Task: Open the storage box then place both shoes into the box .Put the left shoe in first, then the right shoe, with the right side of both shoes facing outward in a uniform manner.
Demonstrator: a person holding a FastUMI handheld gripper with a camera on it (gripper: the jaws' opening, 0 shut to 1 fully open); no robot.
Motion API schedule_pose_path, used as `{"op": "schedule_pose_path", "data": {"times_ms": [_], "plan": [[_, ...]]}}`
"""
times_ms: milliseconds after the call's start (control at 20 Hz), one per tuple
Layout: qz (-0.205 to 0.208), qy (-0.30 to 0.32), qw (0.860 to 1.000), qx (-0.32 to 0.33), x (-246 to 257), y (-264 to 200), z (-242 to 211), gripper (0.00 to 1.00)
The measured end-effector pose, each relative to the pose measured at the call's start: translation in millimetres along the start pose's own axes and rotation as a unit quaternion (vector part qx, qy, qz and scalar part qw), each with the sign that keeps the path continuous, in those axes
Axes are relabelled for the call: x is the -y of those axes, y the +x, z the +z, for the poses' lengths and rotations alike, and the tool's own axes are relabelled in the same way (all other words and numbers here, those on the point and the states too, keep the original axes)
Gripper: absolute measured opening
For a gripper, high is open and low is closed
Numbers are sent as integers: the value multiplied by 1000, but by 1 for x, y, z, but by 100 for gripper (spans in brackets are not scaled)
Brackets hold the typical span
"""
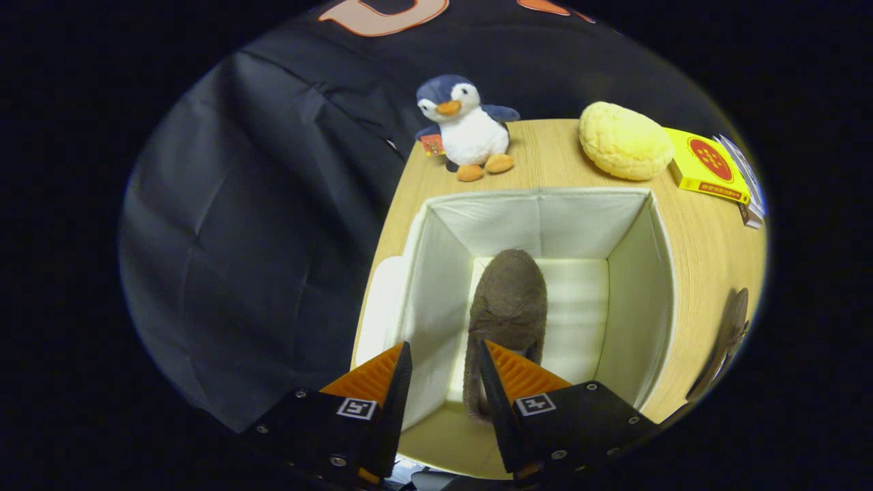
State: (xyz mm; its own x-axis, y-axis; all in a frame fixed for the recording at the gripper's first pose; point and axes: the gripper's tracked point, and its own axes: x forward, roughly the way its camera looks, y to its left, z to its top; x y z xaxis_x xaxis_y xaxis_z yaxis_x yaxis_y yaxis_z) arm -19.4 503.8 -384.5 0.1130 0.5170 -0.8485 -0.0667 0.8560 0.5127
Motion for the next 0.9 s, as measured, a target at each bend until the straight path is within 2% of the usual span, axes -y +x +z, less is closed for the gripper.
{"op": "schedule_pose_path", "data": {"times_ms": [200, 300, 500, 900], "plan": [[27, -12, 999, 25, -3, -36, 8, 79], [36, -17, 998, 47, 0, -56, 15, 85], [27, -18, 997, 75, 30, -88, 18, 96], [4, 10, 994, 106, 122, -147, 11, 98]]}}
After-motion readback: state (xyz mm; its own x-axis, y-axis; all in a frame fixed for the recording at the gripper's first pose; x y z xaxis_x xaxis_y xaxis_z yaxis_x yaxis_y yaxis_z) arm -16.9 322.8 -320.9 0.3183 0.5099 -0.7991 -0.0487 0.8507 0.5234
